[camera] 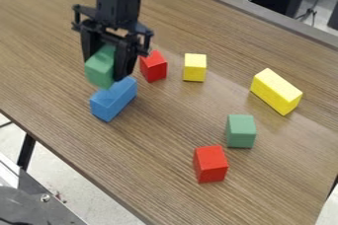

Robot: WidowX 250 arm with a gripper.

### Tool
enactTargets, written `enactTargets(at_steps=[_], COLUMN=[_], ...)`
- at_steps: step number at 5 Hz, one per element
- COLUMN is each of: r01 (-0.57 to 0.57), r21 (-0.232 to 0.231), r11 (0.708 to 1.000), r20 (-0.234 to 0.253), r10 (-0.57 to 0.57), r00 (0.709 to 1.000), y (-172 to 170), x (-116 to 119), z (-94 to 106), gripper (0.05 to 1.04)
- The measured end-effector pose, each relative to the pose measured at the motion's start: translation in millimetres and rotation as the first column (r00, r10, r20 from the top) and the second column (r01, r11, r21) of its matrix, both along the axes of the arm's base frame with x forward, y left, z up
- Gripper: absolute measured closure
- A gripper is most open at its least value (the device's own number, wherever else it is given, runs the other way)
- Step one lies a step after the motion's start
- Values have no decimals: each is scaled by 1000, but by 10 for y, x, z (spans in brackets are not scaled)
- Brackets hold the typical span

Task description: Put the green cube on top of the blue cube

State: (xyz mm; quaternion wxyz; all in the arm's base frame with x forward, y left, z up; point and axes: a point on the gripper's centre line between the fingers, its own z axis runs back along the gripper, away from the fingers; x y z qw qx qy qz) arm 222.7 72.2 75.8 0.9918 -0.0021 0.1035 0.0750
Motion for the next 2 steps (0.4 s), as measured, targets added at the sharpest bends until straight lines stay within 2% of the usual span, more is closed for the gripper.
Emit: enactTargets(at_steps=[1, 2], r01=[22, 23], r21=[-20, -28], r11=[1000, 999], r20=[-24, -41], r10=[-22, -24], r00=[999, 999], y=[2, 11], x=[49, 41], z=[-151, -208], gripper=[488, 488])
